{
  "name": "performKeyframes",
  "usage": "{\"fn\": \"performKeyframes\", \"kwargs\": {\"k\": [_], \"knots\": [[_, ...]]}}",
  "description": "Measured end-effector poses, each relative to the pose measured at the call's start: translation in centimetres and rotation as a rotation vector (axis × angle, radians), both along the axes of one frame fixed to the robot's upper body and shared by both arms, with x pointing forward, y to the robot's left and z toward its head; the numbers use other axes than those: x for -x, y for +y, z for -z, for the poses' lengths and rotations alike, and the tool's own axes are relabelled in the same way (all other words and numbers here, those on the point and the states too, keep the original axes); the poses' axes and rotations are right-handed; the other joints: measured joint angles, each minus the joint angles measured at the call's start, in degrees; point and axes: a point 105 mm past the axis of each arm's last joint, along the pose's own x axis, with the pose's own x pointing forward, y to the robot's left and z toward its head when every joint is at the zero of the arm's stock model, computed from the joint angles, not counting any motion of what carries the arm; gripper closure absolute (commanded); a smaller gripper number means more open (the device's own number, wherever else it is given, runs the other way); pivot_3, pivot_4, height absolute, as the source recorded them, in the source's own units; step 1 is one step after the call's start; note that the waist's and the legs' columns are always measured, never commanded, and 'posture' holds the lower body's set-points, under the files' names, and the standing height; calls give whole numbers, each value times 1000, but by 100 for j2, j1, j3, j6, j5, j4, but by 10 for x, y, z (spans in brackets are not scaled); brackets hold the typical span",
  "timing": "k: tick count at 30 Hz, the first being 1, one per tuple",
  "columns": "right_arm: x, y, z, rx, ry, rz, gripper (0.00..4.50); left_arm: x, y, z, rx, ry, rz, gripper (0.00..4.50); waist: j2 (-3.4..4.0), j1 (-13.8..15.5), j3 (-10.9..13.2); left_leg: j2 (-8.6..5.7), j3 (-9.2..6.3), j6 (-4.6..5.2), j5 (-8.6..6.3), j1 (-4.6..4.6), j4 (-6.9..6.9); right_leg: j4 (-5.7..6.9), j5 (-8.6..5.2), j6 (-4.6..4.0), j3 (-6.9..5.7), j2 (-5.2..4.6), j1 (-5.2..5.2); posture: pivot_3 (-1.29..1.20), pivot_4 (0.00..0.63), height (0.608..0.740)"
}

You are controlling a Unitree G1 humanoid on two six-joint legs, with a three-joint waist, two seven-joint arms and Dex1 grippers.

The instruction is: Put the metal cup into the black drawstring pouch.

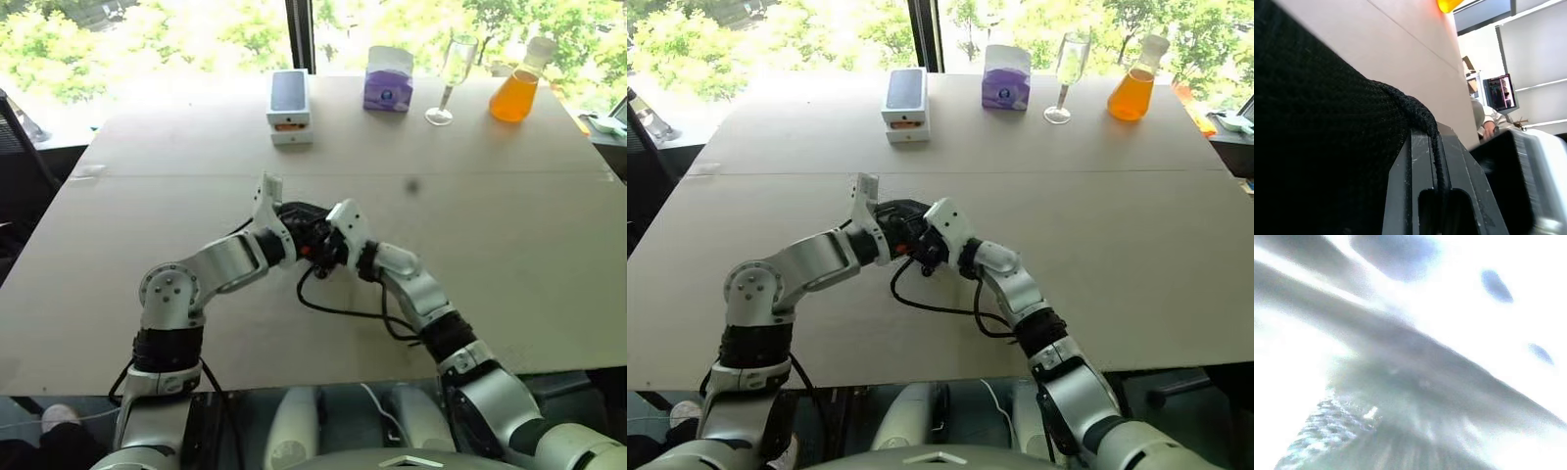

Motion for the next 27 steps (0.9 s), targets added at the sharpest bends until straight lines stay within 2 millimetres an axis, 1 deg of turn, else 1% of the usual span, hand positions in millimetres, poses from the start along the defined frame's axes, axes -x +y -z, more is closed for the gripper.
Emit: {"fn": "performKeyframes", "kwargs": {"k": [3,5,6,8,12,14,15,17,19,20,22,23,24,25,26,27], "knots": [[5,-13,-6,32,1,-17,744,-3,2,1,11,-21,7,4500,1,-5,0,2,0,0,0,2,-1,1,0,0,1,0,0,0,150,740],[5,-24,-14,65,-24,-7,744,-10,7,-1,28,-28,-11,4500,1,-5,0,2,1,0,0,4,0,2,0,0,1,1,1,0,150,740],[5,-29,-20,73,-41,4,492,-14,9,-1,29,-31,-20,4500,1,-11,0,2,3,1,0,5,-1,1,0,0,3,1,1,0,150,740],[1,-35,-21,104,-56,30,28,-19,9,-2,36,-34,-24,4500,1,-15,0,1,2,1,0,5,-1,2,0,0,3,3,0,0,150,740],[-1,-41,-23,171,-86,65,28,-27,7,-4,43,-45,-20,4500,1,-17,0,1,4,1,-1,3,-1,0,-1,1,5,3,0,0,150,740],[-1,-45,-23,182,-83,88,28,-32,14,-3,33,-45,-51,4500,1,-21,0,2,4,1,-1,3,-1,0,-1,1,5,3,0,0,150,740],[-3,-50,-23,187,-79,121,28,-35,21,-2,16,-51,-74,4500,1,-20,0,2,4,1,-1,3,-2,0,-1,1,5,3,-1,0,150,740],[-9,-60,-24,192,-82,191,28,-37,27,-1,-18,-68,-88,4500,1,-15,1,1,4,1,-1,0,-2,0,-1,1,5,2,-2,0,150,740],[-13,-69,-27,202,-98,242,28,-38,27,-1,-33,-85,-84,4500,0,0,0,0,4,1,-1,0,-2,-3,-1,1,4,1,-1,0,150,740],[-11,-72,-27,200,-100,248,544,-38,26,0,-41,-91,-79,4500,0,6,0,0,3,1,-1,-1,-2,-7,-1,1,2,1,0,0,150,740],[-8,-73,-23,194,-84,245,1266,-38,25,0,-45,-98,-74,4500,0,-1,1,0,3,1,-1,-2,-4,-7,-1,1,3,1,0,0,150,740],[-6,-74,-20,188,-59,246,1826,-39,21,-1,-40,-106,-67,4500,0,0,1,1,2,1,-1,-2,-5,-7,-1,1,3,1,0,0,150,740],[-4,-74,-19,184,-46,246,2169,-39,20,-2,-36,-110,-64,4500,0,-2,1,1,3,1,-1,-2,-5,-7,-1,1,3,1,-1,0,150,740],[-2,-75,-19,176,-31,244,2169,-39,19,-3,-31,-113,-63,4500,0,-3,1,2,2,1,-1,-2,-5,-7,-1,1,3,1,-1,0,150,740],[1,-77,-20,169,-14,242,2067,-40,19,-5,-23,-118,-66,4500,0,-4,1,2,2,2,-1,-2,-5,-7,-1,1,3,1,-1,0,150,740],[4,-79,-22,154,6,236,1793,-41,21,-8,-13,-123,-75,4500,0,-4,1,2,2,2,-1,-2,-5,-7,-1,1,3,1,-1,0,150,740]]}}
